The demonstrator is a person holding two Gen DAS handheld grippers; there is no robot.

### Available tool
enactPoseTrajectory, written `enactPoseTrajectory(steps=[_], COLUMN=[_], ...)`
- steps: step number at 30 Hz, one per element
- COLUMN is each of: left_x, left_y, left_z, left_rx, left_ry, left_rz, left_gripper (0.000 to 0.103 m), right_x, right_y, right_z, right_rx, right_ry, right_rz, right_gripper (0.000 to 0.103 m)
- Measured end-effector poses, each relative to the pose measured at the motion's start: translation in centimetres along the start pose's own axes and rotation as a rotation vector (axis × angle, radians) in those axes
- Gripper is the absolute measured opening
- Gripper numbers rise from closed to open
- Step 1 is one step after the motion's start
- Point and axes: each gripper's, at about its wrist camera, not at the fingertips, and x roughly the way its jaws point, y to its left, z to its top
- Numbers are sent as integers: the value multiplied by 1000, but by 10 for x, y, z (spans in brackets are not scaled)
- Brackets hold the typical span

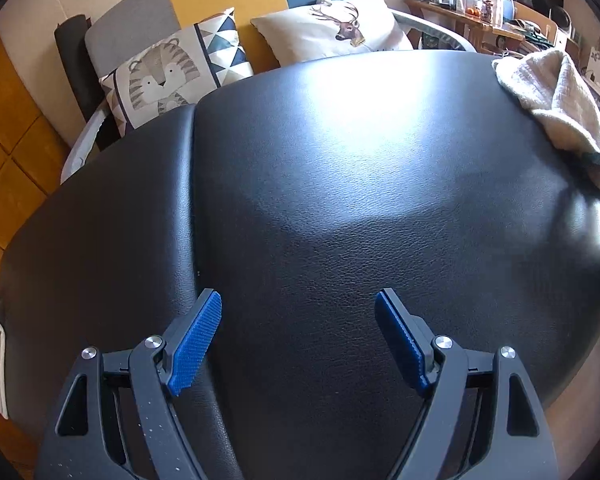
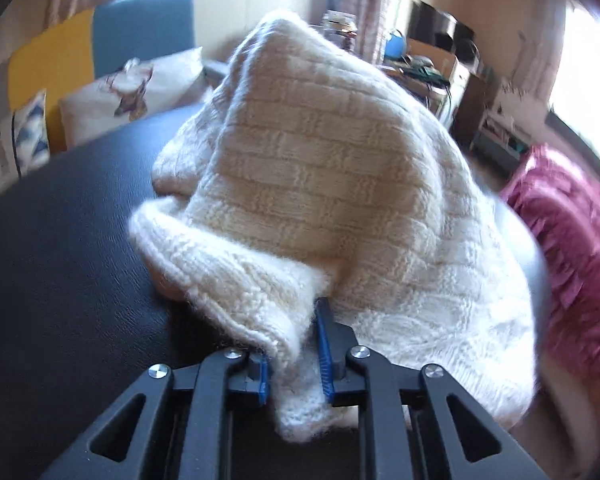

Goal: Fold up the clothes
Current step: 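Reach the right tool to the cream sweater and grasp its edge, then lift the sweater with the right tool and drag it across the table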

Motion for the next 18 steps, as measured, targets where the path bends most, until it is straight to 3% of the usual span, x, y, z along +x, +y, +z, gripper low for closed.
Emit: enactPoseTrajectory(steps=[4, 7, 10, 14, 18], left_x=[1, 0, 0, 0, 2], left_y=[5, 9, 12, 14, 14], left_z=[2, 2, 2, 0, 0], left_rx=[-18, -28, -30, -34, -40], left_ry=[3, 2, 4, 9, 11], left_rz=[-6, -12, -10, 0, 3], left_gripper=[82, 82, 82, 82, 82], right_x=[-4, 4, 20, 34, 32], right_y=[-25, -54, -69, -78, -76], right_z=[8, -2, -19, -35, -36], right_rx=[281, 590, 842, 1070, 1142], right_ry=[21, 40, 60, 68, 72], right_rz=[180, 421, 607, 785, 963], right_gripper=[8, 8, 8, 7, 7])
